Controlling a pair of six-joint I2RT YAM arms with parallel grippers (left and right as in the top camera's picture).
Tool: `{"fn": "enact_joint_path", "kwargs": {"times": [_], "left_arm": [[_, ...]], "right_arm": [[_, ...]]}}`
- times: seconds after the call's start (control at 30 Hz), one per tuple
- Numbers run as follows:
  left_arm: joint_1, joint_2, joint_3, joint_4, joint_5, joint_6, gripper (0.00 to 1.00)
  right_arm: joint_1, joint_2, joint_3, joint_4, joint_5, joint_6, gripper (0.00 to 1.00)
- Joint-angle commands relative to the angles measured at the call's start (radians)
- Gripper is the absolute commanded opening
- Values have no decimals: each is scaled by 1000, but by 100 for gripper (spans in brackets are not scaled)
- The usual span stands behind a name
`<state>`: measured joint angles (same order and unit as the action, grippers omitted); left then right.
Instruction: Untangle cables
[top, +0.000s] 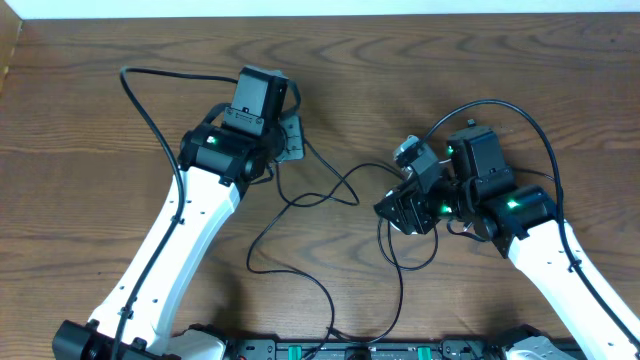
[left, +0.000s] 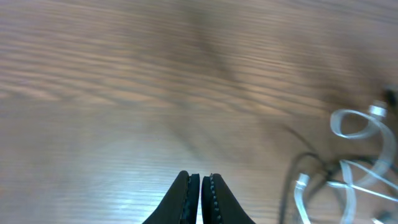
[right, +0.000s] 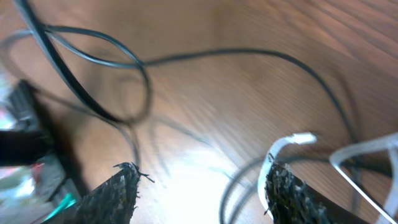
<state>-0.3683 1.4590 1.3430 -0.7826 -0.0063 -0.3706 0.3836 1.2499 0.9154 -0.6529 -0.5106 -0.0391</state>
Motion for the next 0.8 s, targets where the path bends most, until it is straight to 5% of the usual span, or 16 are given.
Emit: {"fn": "enact_joint_path", "kwargs": {"times": [0.0,0.3,0.4,0.5,0.77], "left_arm": [[39,5,2,-17,-173,-13,8],[185,8,2,-54,-178,-13,8],[195,14,2,-62,-179,-4,36],[195,27,2,-69,-178,1,49],[195,76,2,-92,-178,3,55]], "right_arm": [[-5,-9,12,-13,179,54,66],[-4,22,11,-12,344,42,78],[-4,58,11,-6,348,42,79],[-5,100,11,3,356,42,79],[-8,217,11,57,367,43,78]]}}
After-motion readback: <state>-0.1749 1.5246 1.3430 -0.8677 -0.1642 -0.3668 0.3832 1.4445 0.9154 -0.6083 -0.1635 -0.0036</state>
